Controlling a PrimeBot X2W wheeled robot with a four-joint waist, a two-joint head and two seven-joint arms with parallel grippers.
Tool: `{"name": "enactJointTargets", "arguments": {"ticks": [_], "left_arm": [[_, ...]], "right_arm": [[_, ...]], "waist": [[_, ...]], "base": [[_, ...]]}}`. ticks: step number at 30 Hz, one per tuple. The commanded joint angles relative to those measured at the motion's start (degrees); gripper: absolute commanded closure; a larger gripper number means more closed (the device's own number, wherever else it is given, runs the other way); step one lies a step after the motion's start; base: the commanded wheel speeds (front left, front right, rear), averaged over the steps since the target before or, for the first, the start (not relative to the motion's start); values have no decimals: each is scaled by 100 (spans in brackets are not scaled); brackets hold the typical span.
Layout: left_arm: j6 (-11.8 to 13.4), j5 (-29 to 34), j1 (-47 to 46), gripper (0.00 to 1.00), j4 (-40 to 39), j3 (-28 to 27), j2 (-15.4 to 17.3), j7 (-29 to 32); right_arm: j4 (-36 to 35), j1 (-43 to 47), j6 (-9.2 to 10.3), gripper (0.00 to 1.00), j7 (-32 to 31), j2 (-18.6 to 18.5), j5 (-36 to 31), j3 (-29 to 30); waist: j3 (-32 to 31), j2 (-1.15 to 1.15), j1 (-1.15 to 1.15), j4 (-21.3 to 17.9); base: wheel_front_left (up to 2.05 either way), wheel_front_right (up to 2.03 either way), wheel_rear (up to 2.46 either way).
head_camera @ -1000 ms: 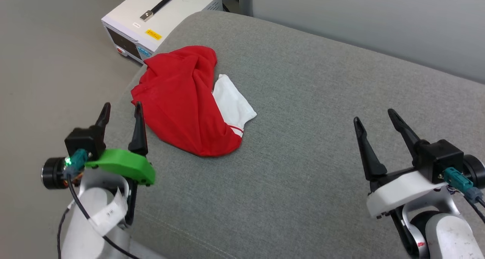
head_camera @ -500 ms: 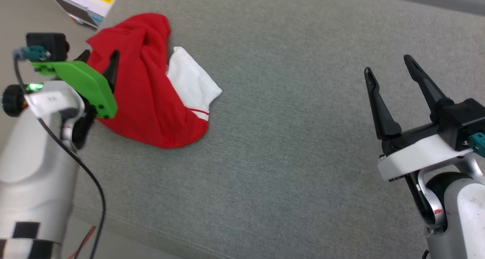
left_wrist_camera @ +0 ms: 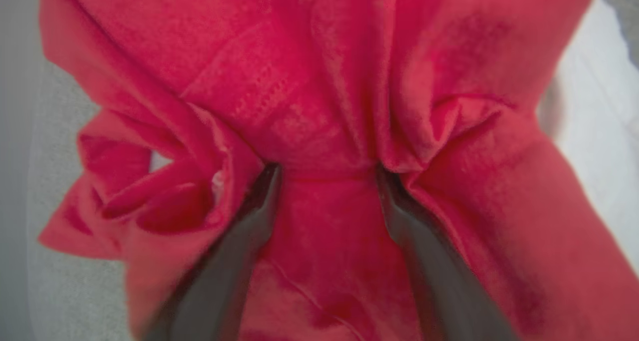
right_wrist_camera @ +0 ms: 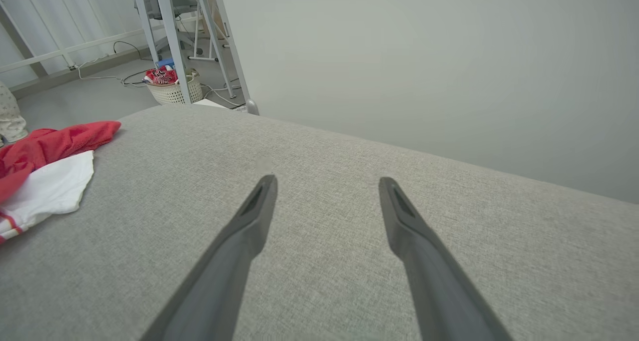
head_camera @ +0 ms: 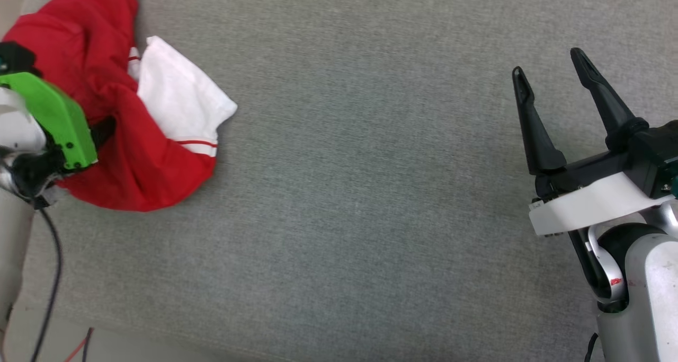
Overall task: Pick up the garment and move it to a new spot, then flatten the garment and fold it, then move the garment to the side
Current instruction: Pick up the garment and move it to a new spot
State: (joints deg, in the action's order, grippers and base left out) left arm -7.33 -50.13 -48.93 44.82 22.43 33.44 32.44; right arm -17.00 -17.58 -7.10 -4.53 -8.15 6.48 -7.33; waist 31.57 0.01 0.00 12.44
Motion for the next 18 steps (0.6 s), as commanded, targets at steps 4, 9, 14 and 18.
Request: {"name": "enactJointTargets", "arguments": {"ticks": [4,9,14,18], "left_arm": [[-15,-368,270,65,415,211,-314,454],[-15,-209,246,100,439,384,-292,-71],[-15,158,137,100,478,515,-175,-948],[36,393,56,100,432,453,-176,-1983]], "right_arm": [[56,-119,-39,0,68,11,70,9],[175,-125,-39,0,90,9,66,53],[324,-31,-39,0,204,54,46,116],[452,108,-39,0,308,168,37,234]], "waist": [[225,-1,0,-258],[5,-1,0,-175],[-432,-1,0,-94],[-832,-1,0,-59]], "base": [[0,0,0],[0,0,0],[0,0,0],[0,0,0]]}}
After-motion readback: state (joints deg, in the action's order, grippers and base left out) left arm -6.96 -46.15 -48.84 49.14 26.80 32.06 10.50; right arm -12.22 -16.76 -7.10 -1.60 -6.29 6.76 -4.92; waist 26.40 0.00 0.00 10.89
